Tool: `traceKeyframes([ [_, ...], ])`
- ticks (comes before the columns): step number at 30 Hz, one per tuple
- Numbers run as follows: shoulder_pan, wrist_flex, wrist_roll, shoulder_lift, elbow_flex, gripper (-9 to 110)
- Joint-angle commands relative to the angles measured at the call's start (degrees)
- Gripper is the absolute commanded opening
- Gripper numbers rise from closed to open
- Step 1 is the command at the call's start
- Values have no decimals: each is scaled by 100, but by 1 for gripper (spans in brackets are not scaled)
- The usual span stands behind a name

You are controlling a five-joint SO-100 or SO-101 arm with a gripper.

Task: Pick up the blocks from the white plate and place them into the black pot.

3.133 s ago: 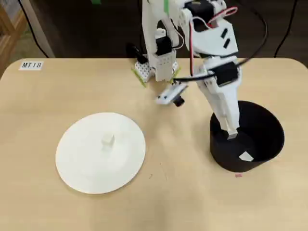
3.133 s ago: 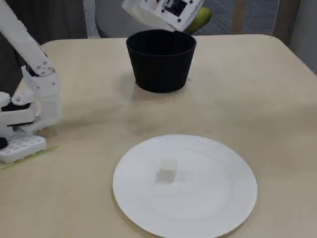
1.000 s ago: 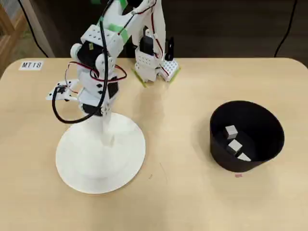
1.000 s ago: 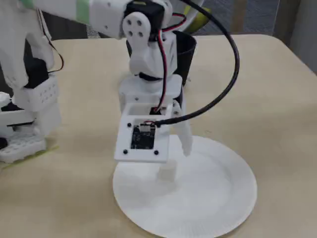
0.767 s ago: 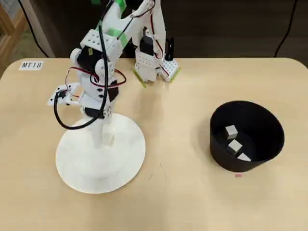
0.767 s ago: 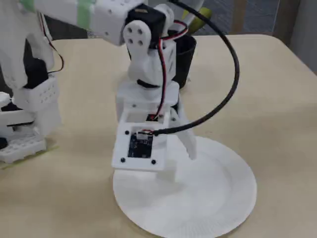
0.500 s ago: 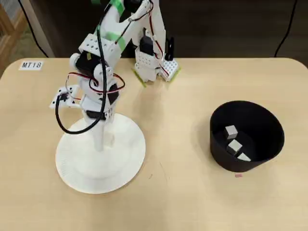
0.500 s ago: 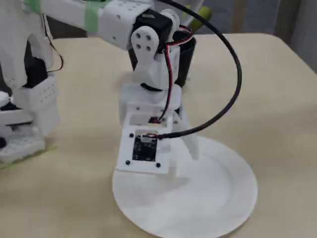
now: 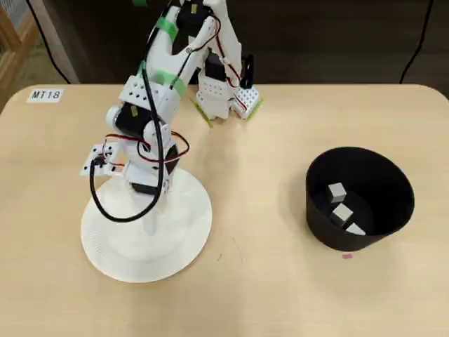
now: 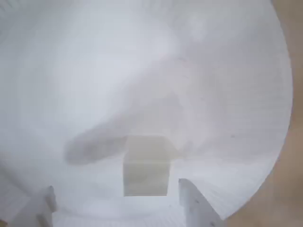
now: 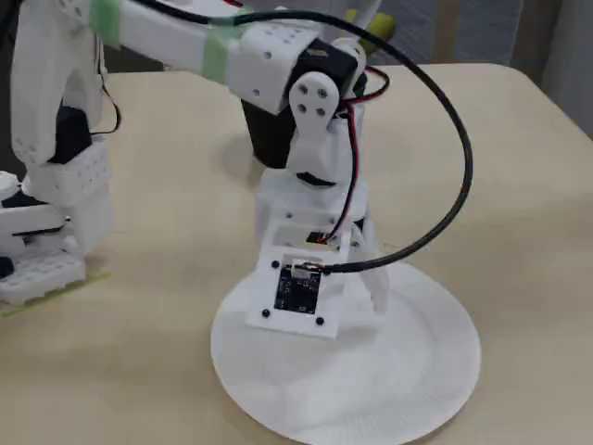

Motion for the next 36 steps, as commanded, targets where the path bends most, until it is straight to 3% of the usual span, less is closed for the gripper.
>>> traceKeyframes([
  [1, 44, 35, 79, -9, -272, 35],
  [17, 290, 44, 334, -360, -413, 32],
  [21, 325, 44, 475, -466, -519, 21],
  [24, 316, 132, 694, -677, -703, -2],
  [36, 264, -132, 396, -97, -905, -2],
])
